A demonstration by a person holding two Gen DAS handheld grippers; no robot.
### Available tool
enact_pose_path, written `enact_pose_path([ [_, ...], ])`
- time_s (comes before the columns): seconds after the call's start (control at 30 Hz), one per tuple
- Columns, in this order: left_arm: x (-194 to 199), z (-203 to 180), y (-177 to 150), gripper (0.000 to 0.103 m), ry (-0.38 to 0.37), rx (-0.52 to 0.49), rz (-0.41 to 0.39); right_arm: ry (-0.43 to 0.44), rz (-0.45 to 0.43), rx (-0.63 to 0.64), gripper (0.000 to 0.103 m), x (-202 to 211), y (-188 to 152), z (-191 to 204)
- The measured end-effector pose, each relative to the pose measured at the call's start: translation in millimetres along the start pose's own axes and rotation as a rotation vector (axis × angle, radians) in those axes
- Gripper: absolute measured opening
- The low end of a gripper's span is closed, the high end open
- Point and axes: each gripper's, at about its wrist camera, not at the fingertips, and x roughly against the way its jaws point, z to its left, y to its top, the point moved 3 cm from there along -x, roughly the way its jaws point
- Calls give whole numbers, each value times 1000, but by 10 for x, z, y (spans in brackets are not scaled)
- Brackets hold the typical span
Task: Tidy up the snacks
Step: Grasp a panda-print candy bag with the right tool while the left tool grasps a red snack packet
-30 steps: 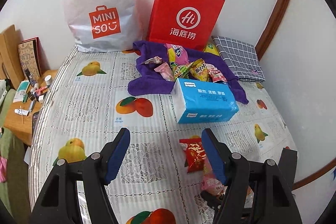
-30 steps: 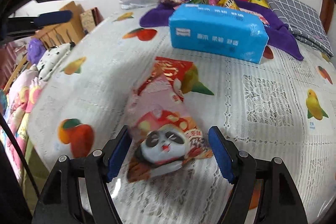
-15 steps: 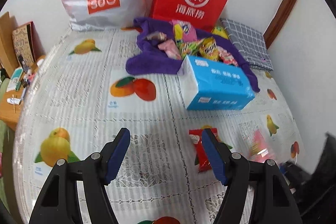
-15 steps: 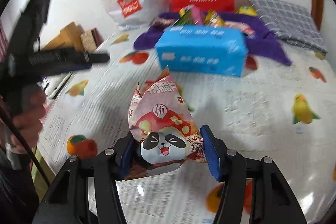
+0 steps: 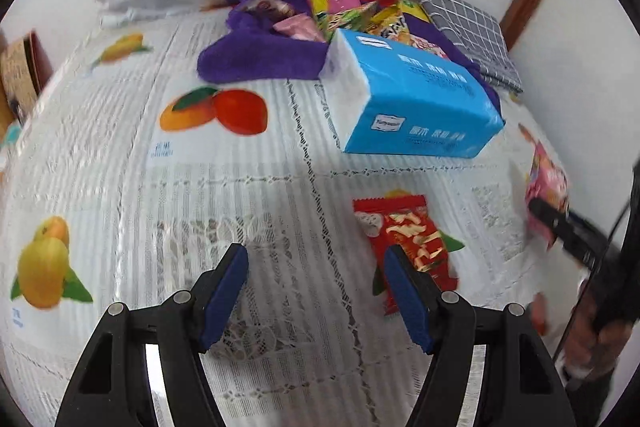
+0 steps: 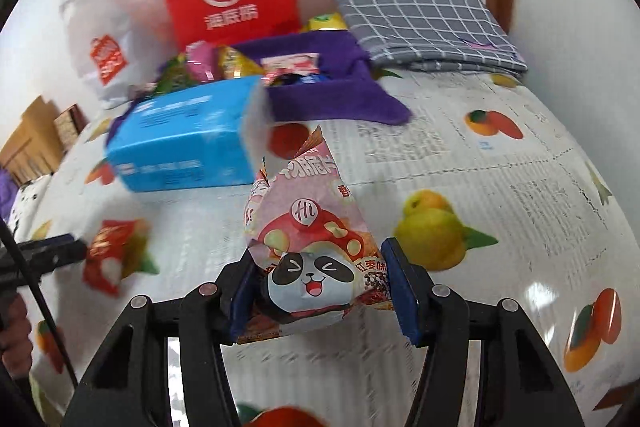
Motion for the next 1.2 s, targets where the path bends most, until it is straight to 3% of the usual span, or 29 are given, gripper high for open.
enact_pose_path([
  [0.3, 7, 0, -20, 75, -48, -22, -42, -50, -11, 6, 58, -248, 85, -8],
  [0.53, -14, -3, 13, 76, -95, -1, -48, -19, 7, -29, 59, -339, 129, -54],
  [0.77, -33, -67, 22, 76, -235, 26, -45, -57, 19, 7, 60, -358, 126, -2],
  [1.03, -103, -315, 29, 84, -212, -58, -49, -64, 24, 19, 61, -373, 128, 5],
  [1.2, -163, -509, -6, 92, -125, -163, -69, -65, 24, 20, 62, -376, 129, 1],
])
